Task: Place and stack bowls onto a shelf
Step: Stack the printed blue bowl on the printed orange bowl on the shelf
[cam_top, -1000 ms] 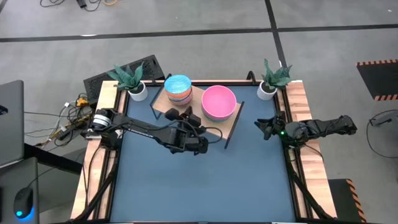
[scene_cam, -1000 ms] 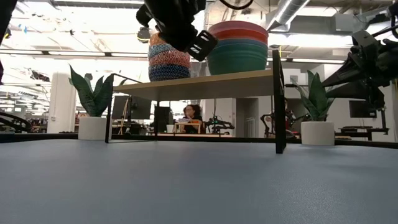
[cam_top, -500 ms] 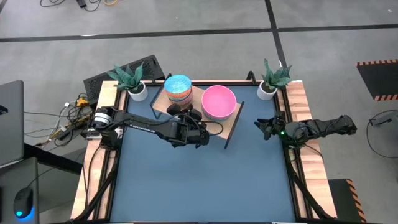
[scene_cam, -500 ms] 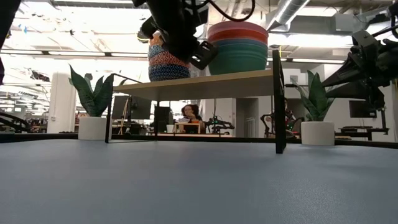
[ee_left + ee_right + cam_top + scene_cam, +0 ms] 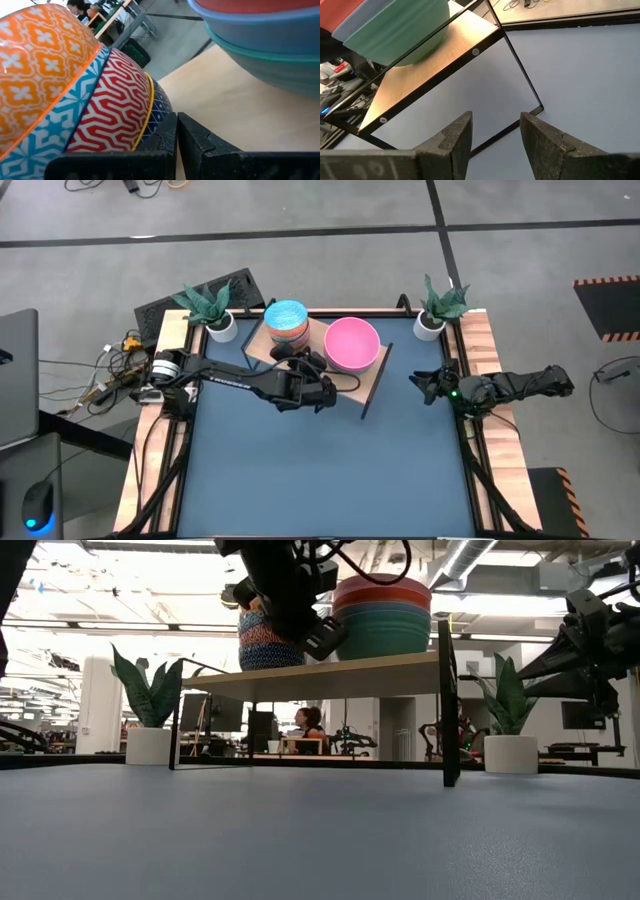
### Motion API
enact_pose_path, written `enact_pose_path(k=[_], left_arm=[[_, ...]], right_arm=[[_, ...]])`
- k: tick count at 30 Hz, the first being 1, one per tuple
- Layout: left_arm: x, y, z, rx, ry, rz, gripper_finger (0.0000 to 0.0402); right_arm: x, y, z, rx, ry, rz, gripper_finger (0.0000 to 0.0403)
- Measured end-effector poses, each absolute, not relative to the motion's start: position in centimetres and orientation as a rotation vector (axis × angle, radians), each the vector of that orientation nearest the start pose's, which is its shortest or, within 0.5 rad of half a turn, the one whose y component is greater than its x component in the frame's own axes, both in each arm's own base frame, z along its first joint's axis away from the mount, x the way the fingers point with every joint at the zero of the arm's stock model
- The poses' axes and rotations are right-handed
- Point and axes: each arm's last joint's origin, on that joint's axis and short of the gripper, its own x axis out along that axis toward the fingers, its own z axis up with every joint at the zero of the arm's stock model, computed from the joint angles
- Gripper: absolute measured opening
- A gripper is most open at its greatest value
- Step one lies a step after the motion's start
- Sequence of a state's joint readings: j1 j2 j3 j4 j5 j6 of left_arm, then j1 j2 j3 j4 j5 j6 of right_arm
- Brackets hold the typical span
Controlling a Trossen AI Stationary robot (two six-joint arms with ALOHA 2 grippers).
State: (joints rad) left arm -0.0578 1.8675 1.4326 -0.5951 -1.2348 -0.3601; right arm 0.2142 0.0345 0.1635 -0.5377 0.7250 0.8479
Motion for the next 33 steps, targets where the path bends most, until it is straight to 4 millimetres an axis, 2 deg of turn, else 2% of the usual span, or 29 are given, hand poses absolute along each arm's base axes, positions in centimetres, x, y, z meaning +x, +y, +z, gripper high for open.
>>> enact_pose_path(k=[3, 6, 12, 16, 21, 23, 26, 33], left_arm=[[38.6, 0.2, 24.0, 0.331, 0.678, 1.132, 0.0], [38.6, -1.3, 24.1, 0.335, 0.685, 1.07, 0.0], [37.6, -5.8, 27.5, 0.347, 0.696, 0.904, 0.0], [35.9, -7.1, 30.1, 0.339, 0.738, 0.905, 0.0], [33.1, -7.1, 33.2, 0.354, 0.813, 0.976, 0.0], [31.8, -7.1, 34.3, 0.361, 0.825, 1.001, 0.0], [30.5, -7.0, 35.9, 0.32, 0.791, 0.993, 0.0], [26.5, -6.9, 39.6, 0.196, 0.7, 0.938, 0.0]], right_arm=[[7.6, -0.3, 16.8, 0.657, 0.122, -0.62, 0.0191], [7.9, 0.0, 17.1, 0.661, 0.134, -0.526, 0.0191], [8.5, 0.7, 18.9, 0.687, 0.057, -0.246, 0.0177], [8.6, 0.9, 21.5, 0.726, -0.081, -0.113, 0.0143], [9.6, 1.1, 25.8, 0.553, -0.12, -0.096, 0.0096], [10.8, 1.3, 27.7, 0.479, -0.089, -0.124, 0.0081], [13.7, 1.8, 30.1, 0.374, -0.021, -0.2, 0.0062], [22.6, 3.3, 35.4, 0.12, 0.08, -0.282, 0.0017]])
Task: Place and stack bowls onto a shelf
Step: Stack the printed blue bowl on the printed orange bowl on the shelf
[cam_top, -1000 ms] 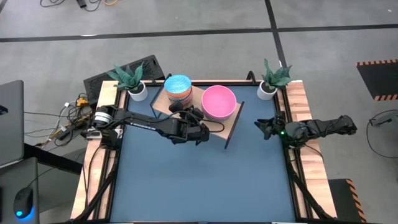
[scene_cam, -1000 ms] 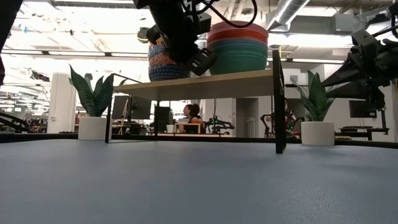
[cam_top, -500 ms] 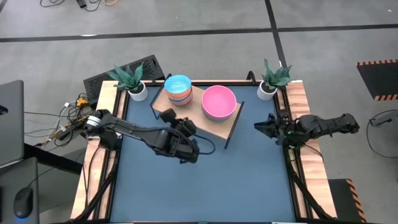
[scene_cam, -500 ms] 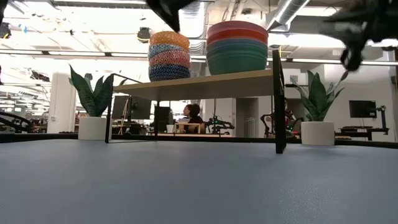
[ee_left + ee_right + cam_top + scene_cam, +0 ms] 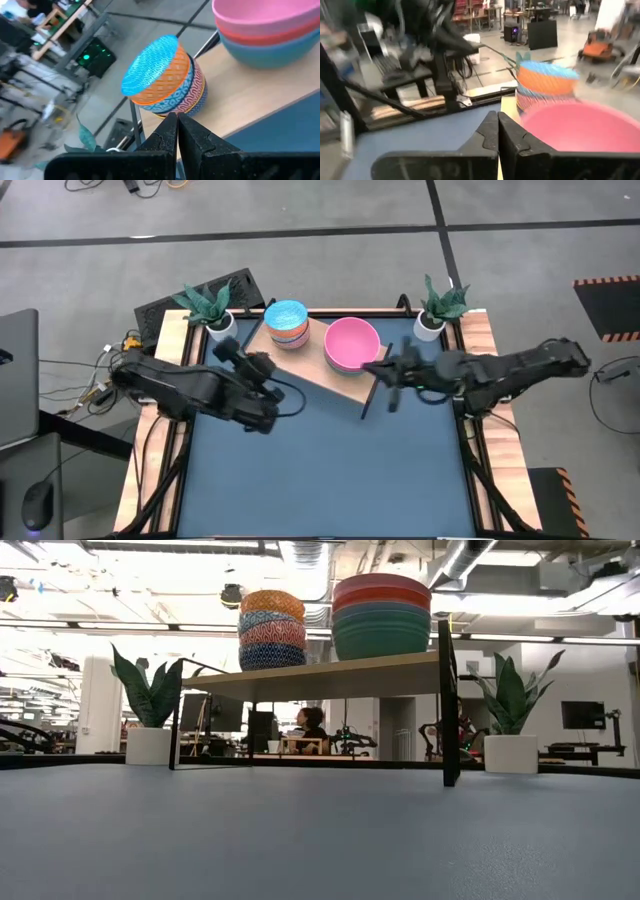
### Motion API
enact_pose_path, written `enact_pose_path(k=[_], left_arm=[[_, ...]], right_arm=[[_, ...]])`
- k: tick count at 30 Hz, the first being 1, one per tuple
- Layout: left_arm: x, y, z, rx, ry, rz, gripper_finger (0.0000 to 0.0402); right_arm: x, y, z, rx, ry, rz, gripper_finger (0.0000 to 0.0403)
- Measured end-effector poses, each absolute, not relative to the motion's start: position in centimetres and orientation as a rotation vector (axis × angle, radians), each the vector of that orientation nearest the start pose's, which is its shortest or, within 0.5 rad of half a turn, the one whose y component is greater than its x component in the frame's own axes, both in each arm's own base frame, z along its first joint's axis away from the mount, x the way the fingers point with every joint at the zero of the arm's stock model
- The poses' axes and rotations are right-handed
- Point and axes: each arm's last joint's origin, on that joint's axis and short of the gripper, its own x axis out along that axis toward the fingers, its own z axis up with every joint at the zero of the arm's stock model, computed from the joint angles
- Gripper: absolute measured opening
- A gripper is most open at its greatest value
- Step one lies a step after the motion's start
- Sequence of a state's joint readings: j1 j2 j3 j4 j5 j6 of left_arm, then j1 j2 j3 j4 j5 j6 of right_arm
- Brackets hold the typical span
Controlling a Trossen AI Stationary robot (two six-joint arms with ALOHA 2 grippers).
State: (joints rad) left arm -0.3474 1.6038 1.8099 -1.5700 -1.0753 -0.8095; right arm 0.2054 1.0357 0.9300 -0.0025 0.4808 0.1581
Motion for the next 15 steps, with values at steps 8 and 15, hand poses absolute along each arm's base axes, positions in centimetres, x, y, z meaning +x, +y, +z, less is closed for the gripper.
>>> enact_pose_path(k=[8, 15], left_arm=[[21.1, -6.8, 43.5, 0.067, 0.56, 0.855, 0.0], [18.6, -6.4, 44.9, 0.046, 0.52, 0.805, 0.0]], right_arm=[[33.3, 5.4, 37.1, -0.193, 0.197, -0.336, 0.0017], [40.2, 6.4, 35.7, -0.457, 0.386, -0.542, 0.0017]])
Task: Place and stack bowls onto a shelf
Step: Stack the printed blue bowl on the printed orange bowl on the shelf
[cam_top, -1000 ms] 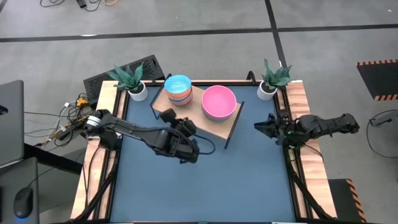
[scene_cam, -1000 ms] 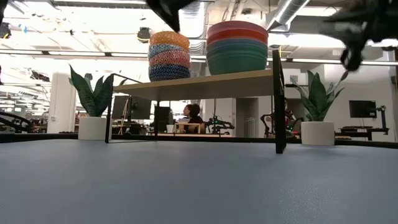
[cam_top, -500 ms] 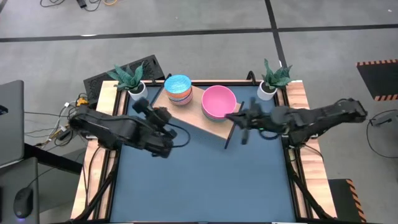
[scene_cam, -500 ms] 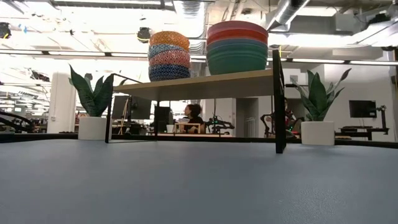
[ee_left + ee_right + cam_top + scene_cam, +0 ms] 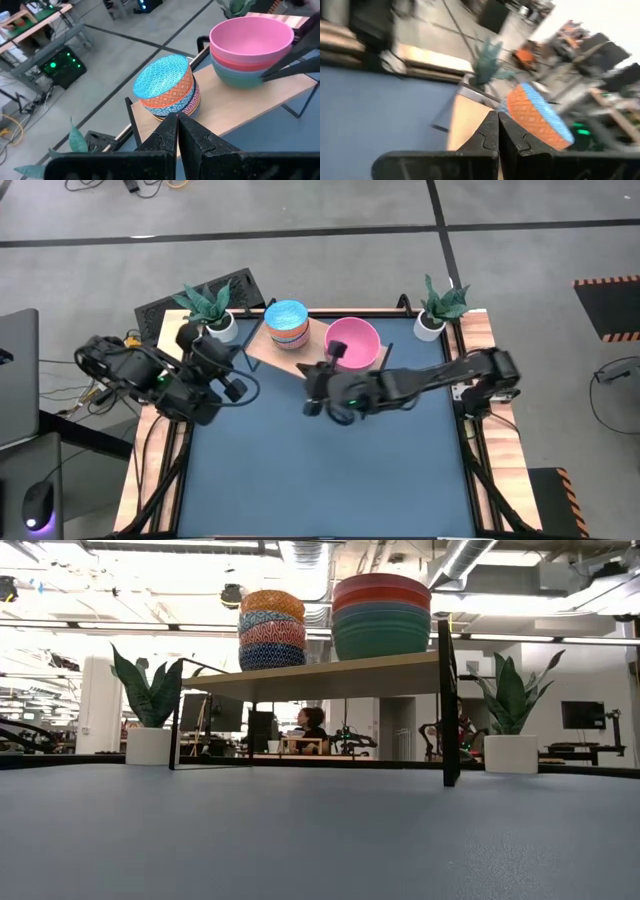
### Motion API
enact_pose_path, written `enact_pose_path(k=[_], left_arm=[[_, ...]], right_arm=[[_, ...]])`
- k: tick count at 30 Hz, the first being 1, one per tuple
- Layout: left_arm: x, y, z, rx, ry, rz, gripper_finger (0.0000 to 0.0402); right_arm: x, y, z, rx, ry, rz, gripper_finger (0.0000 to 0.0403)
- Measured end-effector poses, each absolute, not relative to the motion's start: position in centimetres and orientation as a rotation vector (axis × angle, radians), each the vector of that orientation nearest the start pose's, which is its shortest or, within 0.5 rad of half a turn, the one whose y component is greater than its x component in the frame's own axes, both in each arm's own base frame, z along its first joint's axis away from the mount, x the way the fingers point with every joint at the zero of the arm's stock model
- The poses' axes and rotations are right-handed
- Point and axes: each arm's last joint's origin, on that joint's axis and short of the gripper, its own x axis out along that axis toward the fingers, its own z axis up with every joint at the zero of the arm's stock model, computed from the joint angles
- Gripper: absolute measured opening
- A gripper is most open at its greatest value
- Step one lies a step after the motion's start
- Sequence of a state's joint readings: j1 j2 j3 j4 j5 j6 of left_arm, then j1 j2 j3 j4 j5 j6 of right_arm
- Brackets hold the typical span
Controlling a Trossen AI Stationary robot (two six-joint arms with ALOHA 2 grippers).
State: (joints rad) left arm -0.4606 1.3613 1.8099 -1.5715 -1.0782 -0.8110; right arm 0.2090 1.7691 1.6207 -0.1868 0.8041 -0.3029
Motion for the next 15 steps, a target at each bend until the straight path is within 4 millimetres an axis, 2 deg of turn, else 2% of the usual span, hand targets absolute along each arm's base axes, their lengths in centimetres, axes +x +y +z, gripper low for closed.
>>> enact_pose_path(k=[8, 15], left_arm=[[17.7, -6.9, 45.2, 0.088, 0.523, 0.747, 0.0], [17.4, -7.6, 45.2, 0.125, 0.535, 0.695, 0.0]], right_arm=[[45.5, 8.4, 32.9, -0.677, 0.521, -0.722, 0.0017], [48.2, 8.9, 29.0, -0.808, 0.634, -0.906, 0.0017]])
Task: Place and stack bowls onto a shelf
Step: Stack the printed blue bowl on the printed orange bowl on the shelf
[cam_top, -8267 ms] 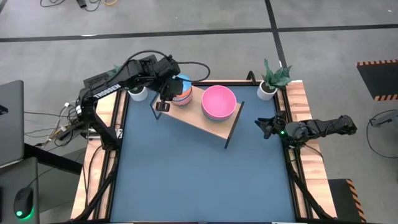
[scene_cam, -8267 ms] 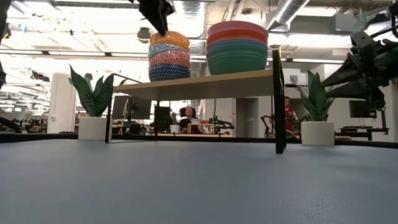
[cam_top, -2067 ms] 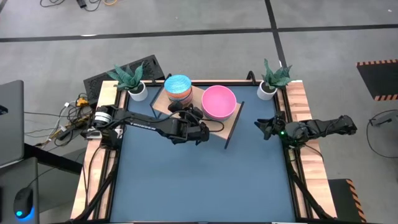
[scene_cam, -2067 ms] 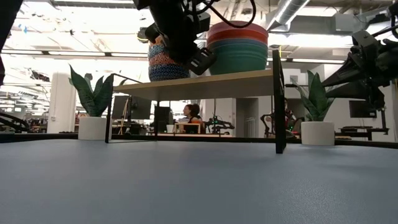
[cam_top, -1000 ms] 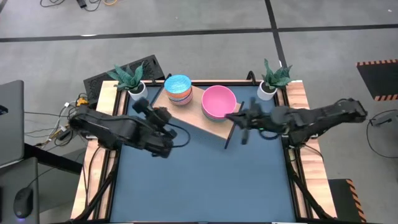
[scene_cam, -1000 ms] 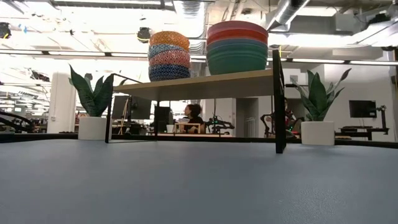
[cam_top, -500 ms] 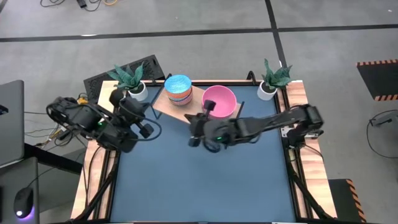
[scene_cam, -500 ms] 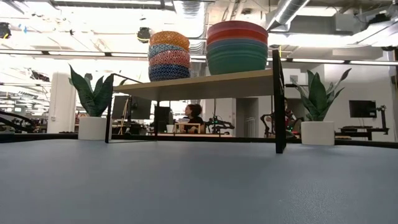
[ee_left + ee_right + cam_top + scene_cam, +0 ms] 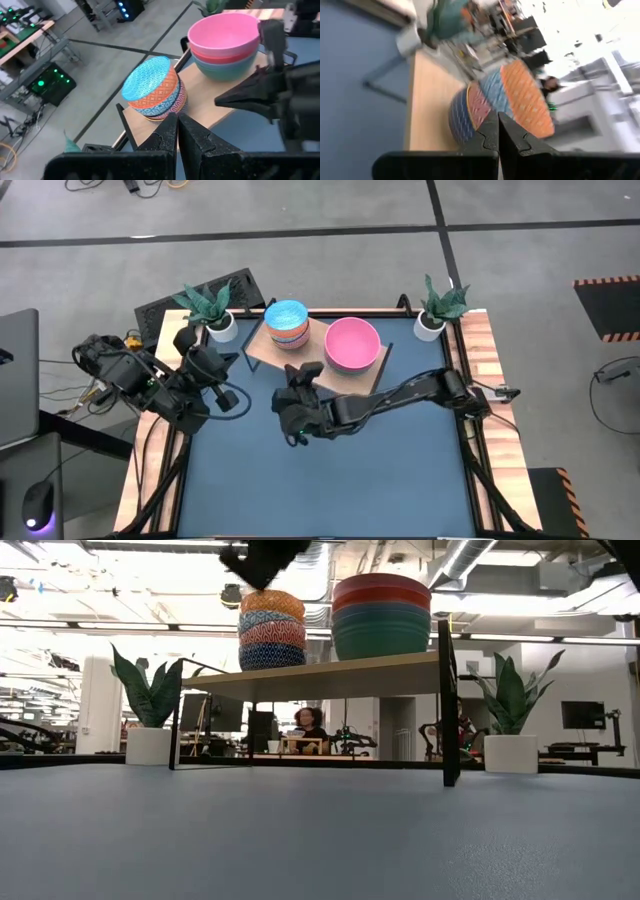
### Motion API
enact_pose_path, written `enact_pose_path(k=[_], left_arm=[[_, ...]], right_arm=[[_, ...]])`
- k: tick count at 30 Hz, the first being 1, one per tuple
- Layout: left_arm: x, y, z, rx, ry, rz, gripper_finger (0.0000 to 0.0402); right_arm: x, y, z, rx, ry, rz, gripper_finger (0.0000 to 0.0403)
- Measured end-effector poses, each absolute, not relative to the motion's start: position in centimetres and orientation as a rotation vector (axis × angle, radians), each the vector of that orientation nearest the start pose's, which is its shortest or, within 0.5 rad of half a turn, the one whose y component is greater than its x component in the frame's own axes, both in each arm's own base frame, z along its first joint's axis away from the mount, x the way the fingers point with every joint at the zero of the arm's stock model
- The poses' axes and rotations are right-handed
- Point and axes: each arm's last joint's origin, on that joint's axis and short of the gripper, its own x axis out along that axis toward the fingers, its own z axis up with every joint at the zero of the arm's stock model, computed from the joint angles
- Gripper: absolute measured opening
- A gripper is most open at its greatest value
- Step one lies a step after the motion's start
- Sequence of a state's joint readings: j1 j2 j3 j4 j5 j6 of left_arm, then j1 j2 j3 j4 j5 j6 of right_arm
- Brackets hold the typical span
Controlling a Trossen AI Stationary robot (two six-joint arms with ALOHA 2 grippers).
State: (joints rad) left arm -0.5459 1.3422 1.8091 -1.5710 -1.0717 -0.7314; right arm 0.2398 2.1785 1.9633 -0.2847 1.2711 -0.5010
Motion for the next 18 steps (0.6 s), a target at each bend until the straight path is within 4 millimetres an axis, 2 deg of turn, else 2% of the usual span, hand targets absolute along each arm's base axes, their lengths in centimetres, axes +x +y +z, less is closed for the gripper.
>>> enact_pose_path(k=[4, 8, 18], left_arm=[[17.0, -8.1, 45.2, 0.133, 0.532, 0.659, 0.0], [16.4, -8.1, 45.5, 0.129, 0.514, 0.643, 0.0], [15.3, -7.8, 46.0, 0.129, 0.485, 0.628, 0.0]], right_arm=[[49.2, 9.2, 26.0, -0.999, 0.77, -0.924, 0.0017], [49.7, 9.3, 24.0, -1.122, 0.861, -0.934, 0.0017], [50.0, 7.5, 24.0, -1.133, 0.904, -1.017, 0.0017]])
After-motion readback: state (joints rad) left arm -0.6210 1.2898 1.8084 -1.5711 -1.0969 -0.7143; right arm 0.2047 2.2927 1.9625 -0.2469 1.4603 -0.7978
